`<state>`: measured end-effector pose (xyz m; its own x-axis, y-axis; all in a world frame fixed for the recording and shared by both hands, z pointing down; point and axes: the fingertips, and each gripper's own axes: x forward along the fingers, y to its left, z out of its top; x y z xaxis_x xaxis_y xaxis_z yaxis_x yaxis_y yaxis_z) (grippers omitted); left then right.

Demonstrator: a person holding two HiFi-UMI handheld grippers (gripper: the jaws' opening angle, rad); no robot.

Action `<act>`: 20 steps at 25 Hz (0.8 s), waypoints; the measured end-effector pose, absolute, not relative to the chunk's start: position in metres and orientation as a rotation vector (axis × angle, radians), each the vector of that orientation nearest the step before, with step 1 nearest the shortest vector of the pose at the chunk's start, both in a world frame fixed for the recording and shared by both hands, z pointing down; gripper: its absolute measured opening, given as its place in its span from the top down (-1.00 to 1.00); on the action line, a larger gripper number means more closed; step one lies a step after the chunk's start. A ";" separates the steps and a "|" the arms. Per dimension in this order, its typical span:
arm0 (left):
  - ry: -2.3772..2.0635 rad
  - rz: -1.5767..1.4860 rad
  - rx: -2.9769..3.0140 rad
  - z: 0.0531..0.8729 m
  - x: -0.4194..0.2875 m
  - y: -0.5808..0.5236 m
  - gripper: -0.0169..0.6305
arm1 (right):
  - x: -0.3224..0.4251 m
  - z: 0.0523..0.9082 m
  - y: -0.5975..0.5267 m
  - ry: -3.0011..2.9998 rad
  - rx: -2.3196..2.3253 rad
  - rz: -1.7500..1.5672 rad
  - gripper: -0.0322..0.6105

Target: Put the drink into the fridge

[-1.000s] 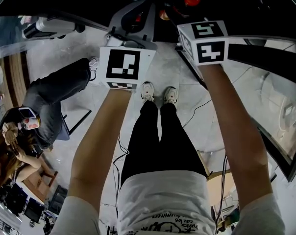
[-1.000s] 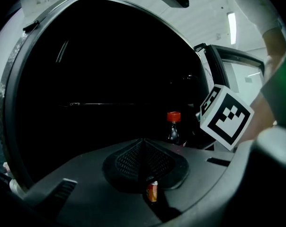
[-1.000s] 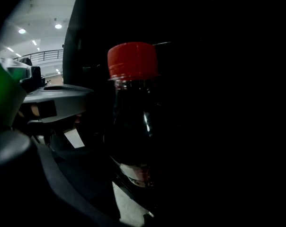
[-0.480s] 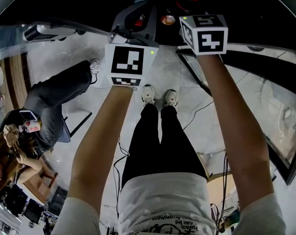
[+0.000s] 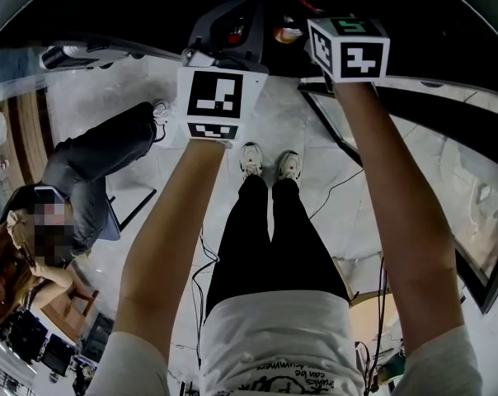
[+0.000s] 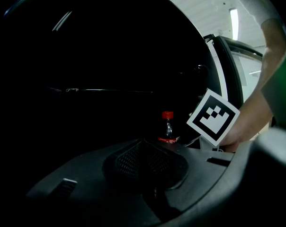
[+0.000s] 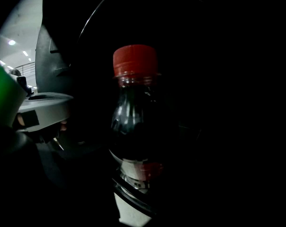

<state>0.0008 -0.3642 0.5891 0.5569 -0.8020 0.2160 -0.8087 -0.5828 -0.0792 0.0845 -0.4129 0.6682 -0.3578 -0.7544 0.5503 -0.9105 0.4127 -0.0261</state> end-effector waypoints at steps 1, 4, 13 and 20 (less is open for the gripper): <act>-1.420 0.358 2.746 0.589 0.001 -0.364 0.89 | 0.085 0.669 -0.414 -2.220 1.412 0.458 -0.08; -1.417 0.358 2.747 0.588 0.000 -0.364 0.88 | 0.083 0.669 -0.414 -2.233 1.386 0.453 -0.16; -1.430 0.350 2.723 0.580 -0.001 -0.359 0.88 | 0.092 0.668 -0.399 -2.210 1.434 0.556 -0.41; -1.440 0.346 2.647 0.584 -0.012 -0.339 0.88 | 0.104 0.672 -0.364 -2.151 1.537 0.663 -0.25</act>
